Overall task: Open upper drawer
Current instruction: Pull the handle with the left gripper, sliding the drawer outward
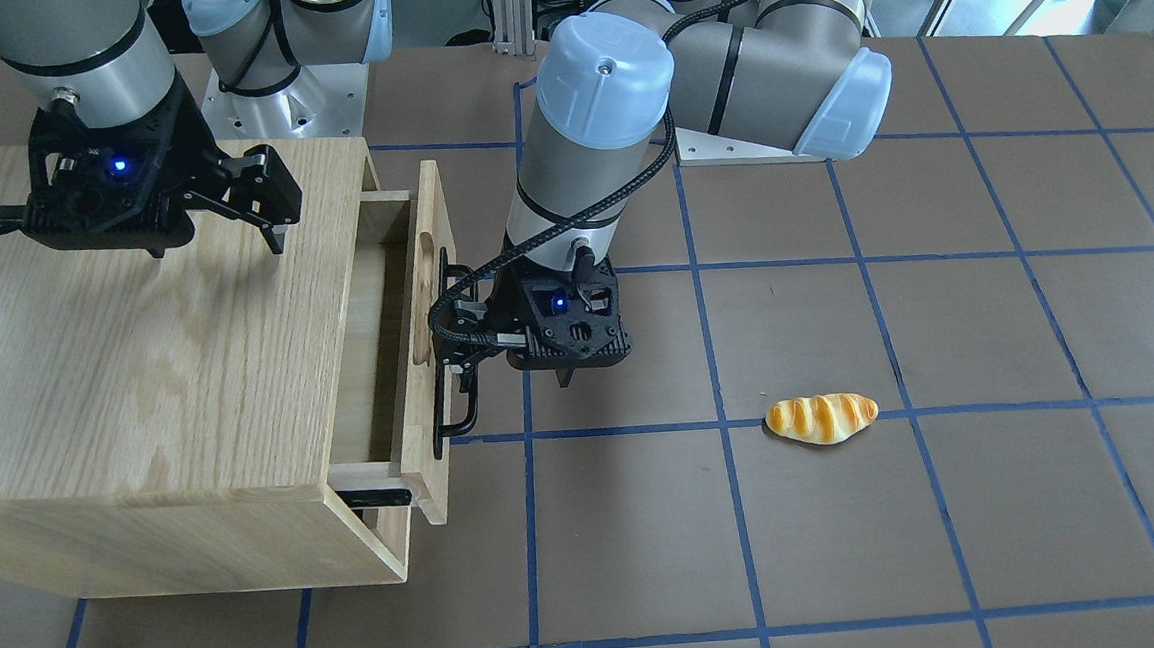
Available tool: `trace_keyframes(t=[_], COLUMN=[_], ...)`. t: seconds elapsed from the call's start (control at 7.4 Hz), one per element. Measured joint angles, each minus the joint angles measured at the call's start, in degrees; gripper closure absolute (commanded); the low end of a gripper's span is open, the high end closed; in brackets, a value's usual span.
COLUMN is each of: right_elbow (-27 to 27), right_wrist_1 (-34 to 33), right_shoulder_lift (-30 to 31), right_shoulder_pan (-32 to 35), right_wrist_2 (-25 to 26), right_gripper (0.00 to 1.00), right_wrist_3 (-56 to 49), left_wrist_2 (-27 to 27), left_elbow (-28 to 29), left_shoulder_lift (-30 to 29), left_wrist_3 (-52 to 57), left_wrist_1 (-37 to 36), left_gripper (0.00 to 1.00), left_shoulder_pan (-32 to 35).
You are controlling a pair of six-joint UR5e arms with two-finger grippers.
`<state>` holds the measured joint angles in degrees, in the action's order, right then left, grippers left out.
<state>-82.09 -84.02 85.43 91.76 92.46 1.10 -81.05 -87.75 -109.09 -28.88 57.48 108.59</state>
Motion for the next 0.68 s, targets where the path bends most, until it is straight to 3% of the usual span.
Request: trace_keyframes(t=[0.68], right_elbow=[0.00], right_wrist_1=[0.00], right_shoulder_lift=[0.00], right_shoulder_pan=[0.00], right_wrist_2=[0.00], right_gripper=[0.00], right_wrist_3=[-0.01], left_wrist_2=[-1.98], left_elbow=[-0.08], left_shoulder_lift=[0.26], left_wrist_3=[3.15], left_wrist_1=[1.28], left_gripper=[0.00], left_shoulder_pan=[-1.83])
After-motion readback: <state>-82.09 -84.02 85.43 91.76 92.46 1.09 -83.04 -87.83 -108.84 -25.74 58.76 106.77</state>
